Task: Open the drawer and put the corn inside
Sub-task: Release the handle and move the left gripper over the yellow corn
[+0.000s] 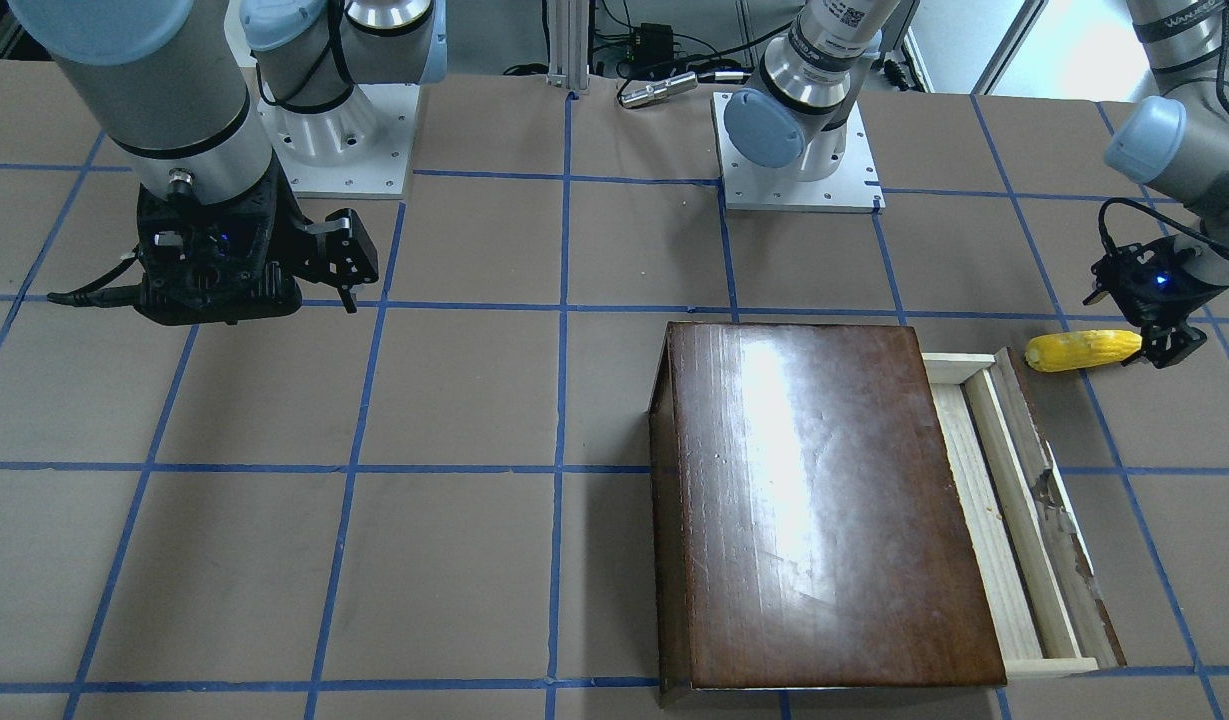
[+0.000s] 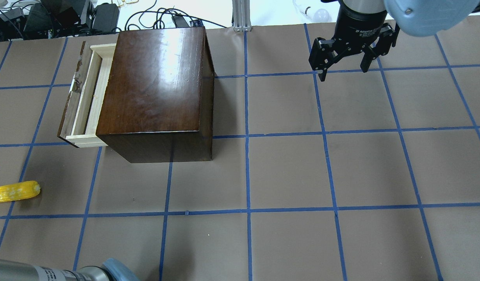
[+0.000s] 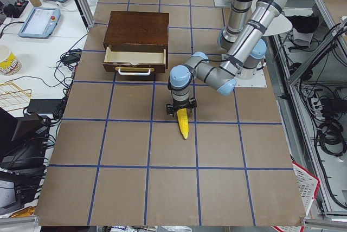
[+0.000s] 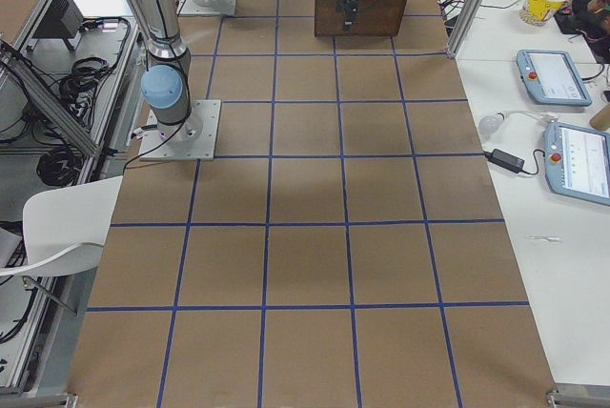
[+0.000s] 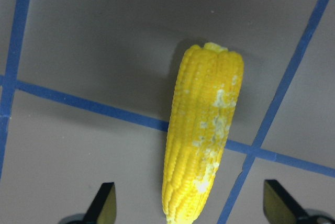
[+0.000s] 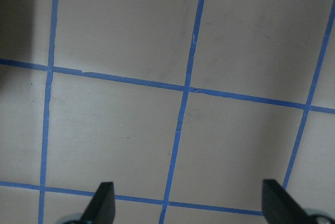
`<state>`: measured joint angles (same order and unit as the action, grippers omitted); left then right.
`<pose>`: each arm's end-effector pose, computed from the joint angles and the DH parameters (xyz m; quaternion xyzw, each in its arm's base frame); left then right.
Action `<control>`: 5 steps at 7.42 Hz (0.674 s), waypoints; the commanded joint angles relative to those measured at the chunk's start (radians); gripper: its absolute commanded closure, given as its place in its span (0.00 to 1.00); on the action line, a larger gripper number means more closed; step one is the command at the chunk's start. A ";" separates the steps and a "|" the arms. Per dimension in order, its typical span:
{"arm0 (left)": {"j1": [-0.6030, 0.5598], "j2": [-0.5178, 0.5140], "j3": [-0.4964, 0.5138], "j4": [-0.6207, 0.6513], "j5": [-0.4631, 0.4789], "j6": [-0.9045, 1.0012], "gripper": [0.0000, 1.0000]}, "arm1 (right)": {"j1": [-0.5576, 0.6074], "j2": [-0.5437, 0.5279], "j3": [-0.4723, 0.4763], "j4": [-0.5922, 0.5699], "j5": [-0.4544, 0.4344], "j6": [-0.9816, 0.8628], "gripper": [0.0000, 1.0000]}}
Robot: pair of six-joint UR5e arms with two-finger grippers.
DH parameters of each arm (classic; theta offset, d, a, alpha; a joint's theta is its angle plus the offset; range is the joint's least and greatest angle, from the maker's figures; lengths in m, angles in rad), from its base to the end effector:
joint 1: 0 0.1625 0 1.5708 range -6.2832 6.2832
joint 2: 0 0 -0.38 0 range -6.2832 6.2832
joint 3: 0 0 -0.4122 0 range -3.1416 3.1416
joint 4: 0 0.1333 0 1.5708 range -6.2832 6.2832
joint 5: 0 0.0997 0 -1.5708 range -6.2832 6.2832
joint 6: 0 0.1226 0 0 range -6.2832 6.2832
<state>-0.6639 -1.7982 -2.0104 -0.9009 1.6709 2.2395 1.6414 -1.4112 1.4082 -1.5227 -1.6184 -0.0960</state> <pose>0.3268 -0.4093 0.1560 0.6172 0.7852 0.0500 0.0013 0.1671 -0.5563 0.4121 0.0837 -0.9960 -0.0228 0.0235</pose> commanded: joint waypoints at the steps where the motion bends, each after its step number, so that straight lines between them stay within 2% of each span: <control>1: 0.009 -0.021 -0.008 0.010 -0.036 0.069 0.00 | 0.000 0.000 0.000 0.000 0.000 -0.001 0.00; 2: 0.016 -0.024 -0.010 0.010 -0.065 0.093 0.00 | 0.000 0.000 0.000 0.000 0.000 -0.001 0.00; 5: 0.044 -0.062 -0.017 0.022 -0.069 0.111 0.00 | 0.000 0.000 0.000 0.001 0.000 -0.001 0.00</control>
<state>-0.6339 -1.8429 -2.0228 -0.8823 1.6047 2.3459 1.6414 -1.4113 1.4082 -1.5229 -1.6184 -0.0957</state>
